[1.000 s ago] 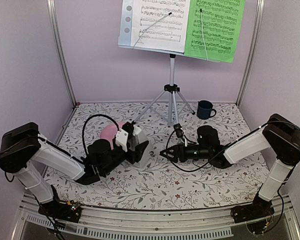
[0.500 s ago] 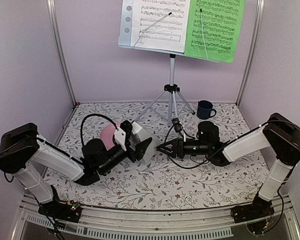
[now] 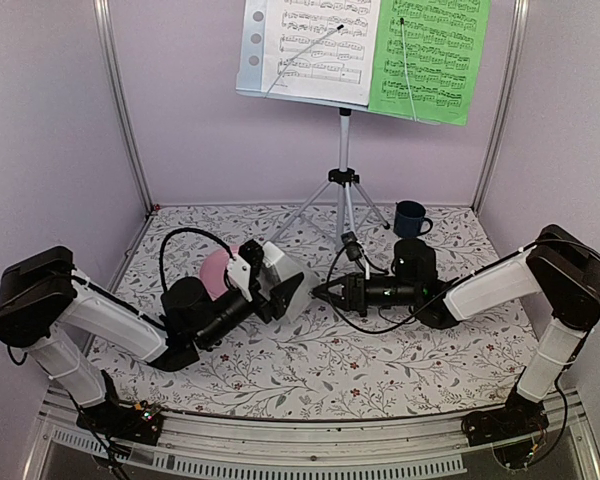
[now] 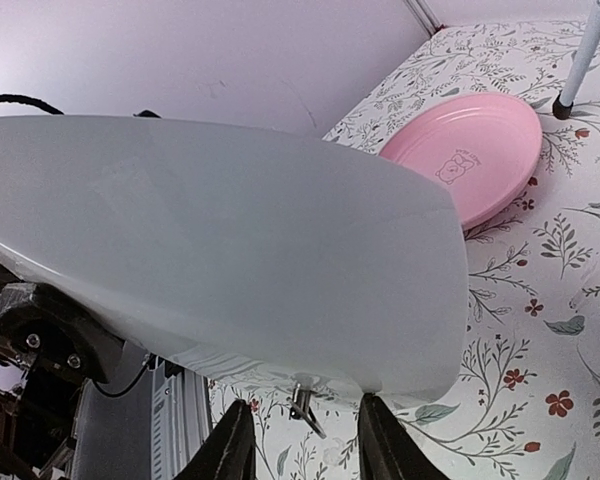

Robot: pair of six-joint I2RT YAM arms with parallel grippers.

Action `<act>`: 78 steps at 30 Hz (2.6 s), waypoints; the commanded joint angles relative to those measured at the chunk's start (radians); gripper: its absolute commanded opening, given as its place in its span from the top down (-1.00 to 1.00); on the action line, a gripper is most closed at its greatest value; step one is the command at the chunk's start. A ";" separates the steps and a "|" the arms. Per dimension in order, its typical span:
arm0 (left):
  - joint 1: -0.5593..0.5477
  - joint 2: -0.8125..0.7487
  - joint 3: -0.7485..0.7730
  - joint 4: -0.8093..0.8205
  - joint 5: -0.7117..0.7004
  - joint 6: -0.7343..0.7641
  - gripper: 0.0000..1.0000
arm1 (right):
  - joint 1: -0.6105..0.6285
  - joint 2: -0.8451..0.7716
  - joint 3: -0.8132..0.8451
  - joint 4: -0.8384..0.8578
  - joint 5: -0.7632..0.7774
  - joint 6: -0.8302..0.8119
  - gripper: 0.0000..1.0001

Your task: Set up the instrument practice props

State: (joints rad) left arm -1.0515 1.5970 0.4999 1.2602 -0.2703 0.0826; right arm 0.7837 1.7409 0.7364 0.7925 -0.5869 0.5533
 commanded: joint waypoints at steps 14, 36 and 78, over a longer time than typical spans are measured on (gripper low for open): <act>-0.025 -0.031 0.043 0.139 -0.001 0.018 0.74 | 0.039 0.019 0.049 -0.041 0.013 -0.027 0.46; -0.059 -0.006 -0.039 0.376 0.059 0.153 0.77 | -0.029 0.003 0.005 0.161 0.023 0.276 1.00; -0.007 0.206 0.201 0.009 -0.061 -0.081 0.91 | -0.100 -0.193 -0.156 -0.114 0.073 0.094 -0.97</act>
State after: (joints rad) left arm -1.0637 1.7756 0.6205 1.2037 -0.3305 0.0483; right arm 0.6868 1.6119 0.5617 0.8204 -0.5732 0.7689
